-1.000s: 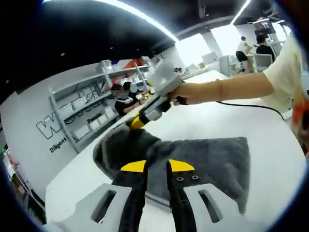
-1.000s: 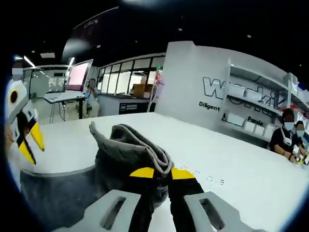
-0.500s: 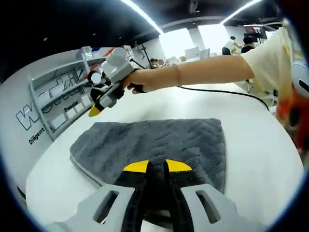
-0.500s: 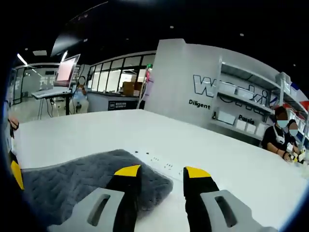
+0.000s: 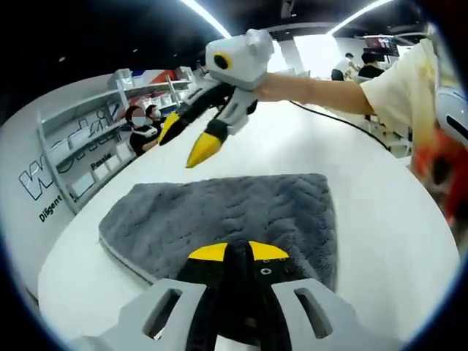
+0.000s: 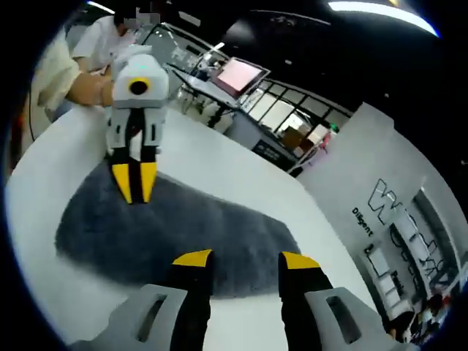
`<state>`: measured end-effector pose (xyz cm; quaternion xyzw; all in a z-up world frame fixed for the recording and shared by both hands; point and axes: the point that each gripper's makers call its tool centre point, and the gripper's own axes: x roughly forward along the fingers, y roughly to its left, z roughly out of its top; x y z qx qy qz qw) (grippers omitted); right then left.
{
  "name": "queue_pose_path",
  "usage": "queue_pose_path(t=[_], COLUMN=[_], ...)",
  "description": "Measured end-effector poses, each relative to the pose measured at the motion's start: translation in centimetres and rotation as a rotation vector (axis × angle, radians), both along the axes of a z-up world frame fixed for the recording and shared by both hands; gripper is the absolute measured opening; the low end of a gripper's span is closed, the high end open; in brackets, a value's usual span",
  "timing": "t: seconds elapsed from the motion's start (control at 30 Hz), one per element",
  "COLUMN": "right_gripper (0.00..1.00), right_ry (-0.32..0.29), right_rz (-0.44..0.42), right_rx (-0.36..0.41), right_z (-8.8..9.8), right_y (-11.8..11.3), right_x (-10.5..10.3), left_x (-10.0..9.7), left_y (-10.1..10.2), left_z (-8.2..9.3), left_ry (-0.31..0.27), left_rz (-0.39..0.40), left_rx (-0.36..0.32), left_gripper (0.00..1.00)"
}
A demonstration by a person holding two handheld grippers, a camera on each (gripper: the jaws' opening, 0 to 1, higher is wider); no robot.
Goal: Fold the towel on the table until its edges align and the towel forms a compact rectangular stack.
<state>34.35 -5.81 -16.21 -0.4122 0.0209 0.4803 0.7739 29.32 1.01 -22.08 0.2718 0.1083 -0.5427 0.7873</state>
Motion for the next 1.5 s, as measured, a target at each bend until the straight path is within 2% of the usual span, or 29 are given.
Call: queue_pose_path(t=[0.1, 0.17, 0.23, 0.33, 0.5, 0.73, 0.93, 1.1, 1.13, 1.17, 1.23, 1.27, 1.37, 1.5], right_gripper=[0.33, 0.33, 0.33, 0.28, 0.28, 0.27, 0.26, 0.25, 0.25, 0.25, 0.26, 0.26, 0.29, 0.30], right_ry=[0.005, 0.045, 0.075, 0.089, 0.134, 0.180, 0.156, 0.084, 0.076, 0.066, 0.042, 0.040, 0.036, 0.032], right_rz=[0.074, 0.111, 0.135, 0.148, 0.175, 0.213, 0.243, 0.270, 0.274, 0.280, 0.288, 0.291, 0.296, 0.300], right_rx=[-0.066, -0.113, -0.121, -0.134, -0.136, -0.162, -0.177, -0.214, -0.213, -0.210, -0.204, -0.201, -0.193, -0.201], right_z=[-1.5, -2.9, -3.9, -4.7, -5.3, -6.2, -6.2, -6.3, -6.2, -6.1, -5.8, -5.8, -5.8, -6.1], right_y=[-0.2, -0.4, -0.4, -0.7, -1.4, -2.5, -2.8, -2.9, -2.9, -2.9, -2.8, -2.8, -2.7, -2.6], right_x=[-3.6, -5.8, -7.2, -8.7, -10.4, -12.4, -13.9, -14.9, -15.1, -15.3, -15.4, -15.3, -15.1, -15.1], left_x=[-0.2, -0.3, -0.5, -1.0, -2.0, -4.4, -6.6, -8.9, -9.2, -9.3, -9.0, -8.9, -8.6, -8.2], left_y=[-0.1, 0.0, 0.0, -0.2, -0.3, -0.4, -0.5, -0.8, -0.9, -0.8, -0.6, -0.5, 0.3, 2.0], left_z=[-0.1, -0.1, -0.2, -0.4, -0.5, -0.5, -0.4, -0.4, -0.4, -0.2, 0.6, 0.9, 1.7, 1.9], left_ry=[0.000, 0.002, 0.006, 0.014, 0.018, 0.022, 0.039, 0.069, 0.050, -0.001, -0.153, -0.205, -0.196, -0.173], left_rz=[-0.006, -0.009, -0.014, -0.030, -0.043, -0.048, -0.035, -0.060, -0.077, -0.097, -0.122, -0.127, -0.119, -0.107], left_rx=[-0.003, -0.003, -0.003, 0.003, 0.011, 0.021, 0.023, 0.014, 0.025, 0.049, 0.096, 0.109, 0.081, 0.096], left_gripper=[0.07, 0.07, 0.06, 0.05, 0.03, 0.02, 0.01, 0.01, 0.01, 0.02, 0.09, 0.14, 0.26, 0.29])
